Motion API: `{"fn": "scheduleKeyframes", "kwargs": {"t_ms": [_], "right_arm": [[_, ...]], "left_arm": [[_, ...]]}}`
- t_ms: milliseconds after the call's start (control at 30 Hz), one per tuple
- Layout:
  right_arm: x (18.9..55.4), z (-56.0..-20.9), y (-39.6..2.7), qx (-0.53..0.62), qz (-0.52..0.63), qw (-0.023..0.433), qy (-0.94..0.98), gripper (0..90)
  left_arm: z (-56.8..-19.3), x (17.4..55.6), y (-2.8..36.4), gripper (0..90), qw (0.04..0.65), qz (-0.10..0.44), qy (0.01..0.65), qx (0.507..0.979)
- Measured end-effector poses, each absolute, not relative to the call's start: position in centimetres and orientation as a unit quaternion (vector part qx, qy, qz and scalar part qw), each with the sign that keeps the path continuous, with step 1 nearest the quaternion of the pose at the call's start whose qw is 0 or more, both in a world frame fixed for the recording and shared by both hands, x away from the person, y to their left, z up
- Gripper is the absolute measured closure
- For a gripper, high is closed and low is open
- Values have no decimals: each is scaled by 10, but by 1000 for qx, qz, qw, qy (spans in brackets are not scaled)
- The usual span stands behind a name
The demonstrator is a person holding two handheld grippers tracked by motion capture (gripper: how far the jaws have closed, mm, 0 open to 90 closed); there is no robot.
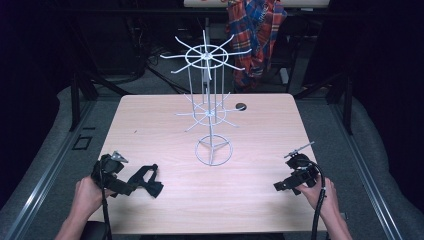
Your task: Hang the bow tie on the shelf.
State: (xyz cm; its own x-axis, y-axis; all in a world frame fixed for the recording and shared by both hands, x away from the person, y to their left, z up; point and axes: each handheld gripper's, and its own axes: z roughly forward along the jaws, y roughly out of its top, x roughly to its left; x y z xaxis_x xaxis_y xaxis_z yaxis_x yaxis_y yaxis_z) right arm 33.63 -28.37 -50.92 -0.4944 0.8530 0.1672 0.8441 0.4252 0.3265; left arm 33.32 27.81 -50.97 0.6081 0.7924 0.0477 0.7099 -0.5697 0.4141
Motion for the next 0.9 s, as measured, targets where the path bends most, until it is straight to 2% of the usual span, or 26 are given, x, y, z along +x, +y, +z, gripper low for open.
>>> {"fn": "scheduleKeyframes", "kwargs": {"t_ms": [400,900], "right_arm": [[337,-508,-282,496,190,9,847,130],[335,-508,-282,498,194,5,845,119]], "left_arm": [[-508,333,273,0,189,110,426,878],[-513,346,244,0,184,102,405,890]]}}
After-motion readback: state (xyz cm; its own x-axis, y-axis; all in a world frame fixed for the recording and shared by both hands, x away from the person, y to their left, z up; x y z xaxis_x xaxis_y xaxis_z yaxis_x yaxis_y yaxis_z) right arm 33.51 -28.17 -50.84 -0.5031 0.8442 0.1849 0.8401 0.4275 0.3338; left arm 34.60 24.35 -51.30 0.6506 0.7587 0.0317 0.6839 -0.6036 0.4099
